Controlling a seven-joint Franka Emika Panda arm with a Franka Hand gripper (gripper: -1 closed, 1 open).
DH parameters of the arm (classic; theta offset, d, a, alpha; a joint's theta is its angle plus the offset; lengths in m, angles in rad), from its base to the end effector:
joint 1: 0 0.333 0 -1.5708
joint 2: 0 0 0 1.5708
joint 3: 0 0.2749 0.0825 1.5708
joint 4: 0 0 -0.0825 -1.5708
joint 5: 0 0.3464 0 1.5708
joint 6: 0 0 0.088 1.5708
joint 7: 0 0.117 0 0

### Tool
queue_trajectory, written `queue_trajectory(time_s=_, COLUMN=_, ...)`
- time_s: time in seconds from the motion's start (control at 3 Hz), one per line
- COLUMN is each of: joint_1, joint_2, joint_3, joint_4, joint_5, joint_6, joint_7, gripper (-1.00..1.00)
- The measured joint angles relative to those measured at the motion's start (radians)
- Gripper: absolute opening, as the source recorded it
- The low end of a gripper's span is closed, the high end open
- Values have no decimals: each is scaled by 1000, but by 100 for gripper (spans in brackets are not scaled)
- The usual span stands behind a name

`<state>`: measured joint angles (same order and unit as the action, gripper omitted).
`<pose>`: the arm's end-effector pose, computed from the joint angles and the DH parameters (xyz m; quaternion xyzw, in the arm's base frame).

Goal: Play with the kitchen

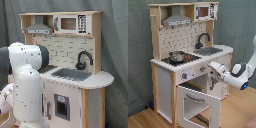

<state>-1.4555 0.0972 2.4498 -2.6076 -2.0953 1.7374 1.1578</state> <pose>0.3057 0.3139 0.3128 0.5193 0.4286 0.5469 0.4975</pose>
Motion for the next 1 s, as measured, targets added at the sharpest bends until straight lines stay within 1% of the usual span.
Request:
queue_trajectory(time_s=0.33, joint_1=0, joint_2=5, joint_3=-8, joint_4=1, joint_5=-39, joint_6=4, joint_7=98, gripper=100)
queue_trajectory(time_s=0.67, joint_1=0, joint_2=3, joint_3=-8, joint_4=4, joint_5=-63, joint_6=11, joint_7=196, gripper=100)
queue_trajectory(time_s=1.0, joint_1=0, joint_2=-6, joint_3=-18, joint_4=28, joint_5=-79, joint_6=35, joint_7=295, gripper=100)
